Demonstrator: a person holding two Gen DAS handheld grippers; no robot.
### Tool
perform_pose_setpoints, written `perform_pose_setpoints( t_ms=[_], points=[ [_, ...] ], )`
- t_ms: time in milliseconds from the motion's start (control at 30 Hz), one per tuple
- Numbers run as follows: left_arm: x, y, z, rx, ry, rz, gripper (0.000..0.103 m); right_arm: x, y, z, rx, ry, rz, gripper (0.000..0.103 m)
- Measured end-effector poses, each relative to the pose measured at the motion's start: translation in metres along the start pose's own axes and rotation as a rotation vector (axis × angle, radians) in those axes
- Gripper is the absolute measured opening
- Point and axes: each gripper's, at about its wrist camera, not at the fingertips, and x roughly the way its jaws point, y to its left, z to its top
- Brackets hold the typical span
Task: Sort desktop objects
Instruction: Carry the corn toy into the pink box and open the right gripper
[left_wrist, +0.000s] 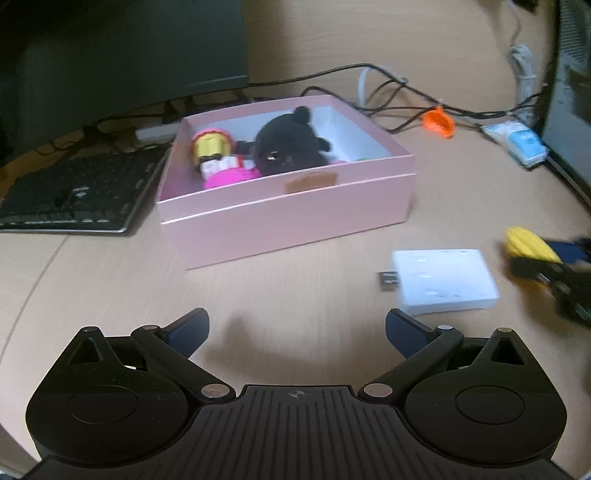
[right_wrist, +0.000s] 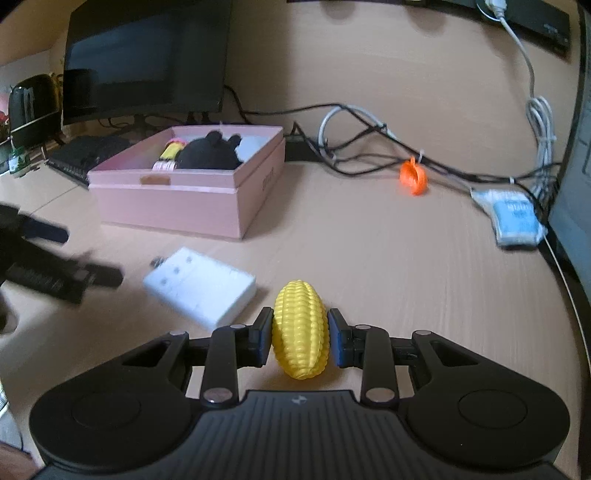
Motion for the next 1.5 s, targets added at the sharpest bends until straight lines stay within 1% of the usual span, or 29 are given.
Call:
perform_pose_setpoints(
  t_ms=[200, 367, 467, 533, 600, 700, 767, 867, 900, 1000, 1067, 1167, 1200, 1233, 1400, 1500],
  points=[
    [-0.002, -0.021, -0.004, 0.088, 0.004, -0.133, 0.103, 0.018, -0.006, 0.016, 0.007, -0.004, 0.003, 0.030],
    [0.004, -0.043, 0.005, 0.095, -0.012, -0.179, 0.103, 0.010, -0.013, 0.017, 0.038, -0.009, -0.005, 0.030],
    [0.012, -0.060, 0.015, 0.091, -0.031, -0.180, 0.103, 0.002, -0.018, 0.010, 0.061, 0.000, -0.023, 0.030],
    [0.020, -0.071, 0.020, 0.100, -0.031, -0.140, 0.103, -0.003, -0.020, 0.004, 0.071, 0.005, -0.042, 0.030],
    [0.030, -0.077, 0.023, 0.094, -0.013, -0.104, 0.103, -0.008, -0.023, -0.001, 0.086, 0.010, -0.053, 0.030],
    [0.037, -0.077, 0.026, 0.049, 0.000, -0.111, 0.103, -0.018, -0.025, -0.007, 0.107, 0.011, -0.066, 0.030],
    [0.041, -0.080, 0.028, 0.052, 0.027, -0.117, 0.103, -0.023, -0.026, -0.010, 0.112, 0.009, -0.076, 0.030],
    [0.046, -0.083, 0.027, 0.021, 0.057, -0.156, 0.103, -0.028, -0.027, -0.014, 0.125, 0.008, -0.085, 0.030],
    [0.047, -0.084, 0.026, 0.019, 0.060, -0.156, 0.103, -0.029, -0.028, -0.016, 0.129, 0.009, -0.090, 0.030],
    [0.049, -0.086, 0.027, 0.018, 0.051, -0.124, 0.103, -0.032, -0.029, -0.019, 0.137, 0.012, -0.097, 0.030],
    [0.048, -0.083, 0.027, 0.003, 0.036, -0.132, 0.103, -0.035, -0.030, -0.021, 0.137, 0.014, -0.100, 0.030],
    [0.046, -0.083, 0.024, 0.018, 0.020, -0.144, 0.102, -0.037, -0.030, -0.024, 0.134, 0.017, -0.096, 0.030],
    [0.045, -0.084, 0.023, 0.026, 0.016, -0.145, 0.096, -0.038, -0.029, -0.024, 0.132, 0.018, -0.093, 0.030],
    [0.043, -0.085, 0.021, 0.039, 0.008, -0.140, 0.096, -0.038, -0.029, -0.024, 0.130, 0.021, -0.088, 0.030],
    [0.036, -0.082, 0.015, 0.049, 0.013, -0.161, 0.095, -0.039, -0.023, -0.023, 0.103, 0.035, -0.045, 0.030],
    [0.019, -0.070, 0.008, 0.052, 0.010, -0.188, 0.095, -0.043, -0.017, -0.020, 0.067, 0.043, -0.010, 0.030]
  ],
)
